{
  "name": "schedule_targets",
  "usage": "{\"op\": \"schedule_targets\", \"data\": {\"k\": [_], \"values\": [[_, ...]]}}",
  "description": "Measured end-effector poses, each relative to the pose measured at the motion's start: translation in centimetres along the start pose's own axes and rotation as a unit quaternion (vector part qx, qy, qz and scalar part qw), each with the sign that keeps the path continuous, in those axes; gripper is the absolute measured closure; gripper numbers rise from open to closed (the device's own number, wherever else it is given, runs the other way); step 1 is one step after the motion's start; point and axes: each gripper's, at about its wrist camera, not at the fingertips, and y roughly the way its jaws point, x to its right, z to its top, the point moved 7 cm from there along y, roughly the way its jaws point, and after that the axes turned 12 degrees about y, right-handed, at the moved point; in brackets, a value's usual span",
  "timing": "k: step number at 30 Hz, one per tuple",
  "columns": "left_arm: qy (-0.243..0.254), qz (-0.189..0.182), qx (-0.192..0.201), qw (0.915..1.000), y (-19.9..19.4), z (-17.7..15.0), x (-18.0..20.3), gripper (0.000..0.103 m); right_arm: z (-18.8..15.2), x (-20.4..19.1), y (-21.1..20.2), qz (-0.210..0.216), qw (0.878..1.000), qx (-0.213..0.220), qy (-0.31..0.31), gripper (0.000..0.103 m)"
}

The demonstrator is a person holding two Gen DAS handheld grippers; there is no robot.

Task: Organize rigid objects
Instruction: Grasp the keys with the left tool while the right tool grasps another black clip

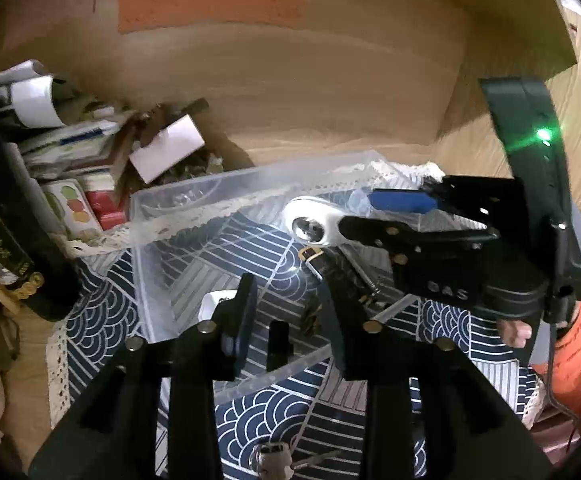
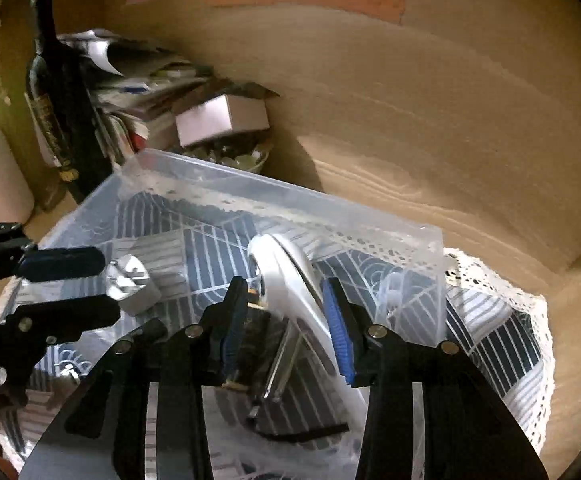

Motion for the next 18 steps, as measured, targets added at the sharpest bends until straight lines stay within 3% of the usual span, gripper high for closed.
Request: {"op": "schedule_targets", "data": {"k": [6,11,15,17,18], "values": [[0.003,0.02,0.031,0.9993,-3.5,0.4,0.2,0.056,-0.3,-1.0,-4.4,0.003,0.999,0.042,0.007,0.047],[0.004,0.048,0.061,0.9969,-7.1,0.1,0.1,0.036,-1.2,-1.9,-8.2,0.008,0.997,0.077,0.015,0.032],[-0.004,0.06,0.059,0.9965,-8.6,-1.2,0.0,0.034,-2.6,-2.7,-10.4,0.009,0.996,0.091,0.017,0.026],[-0.011,0.063,0.054,0.9965,-9.2,-2.3,0.0,0.02,-3.6,-3.0,-11.1,0.009,0.995,0.094,0.02,0.021],[-0.013,0.066,0.054,0.9963,-9.4,-2.8,0.0,0.019,-4.2,-3.1,-11.2,0.009,0.995,0.093,0.021,0.021]]}}
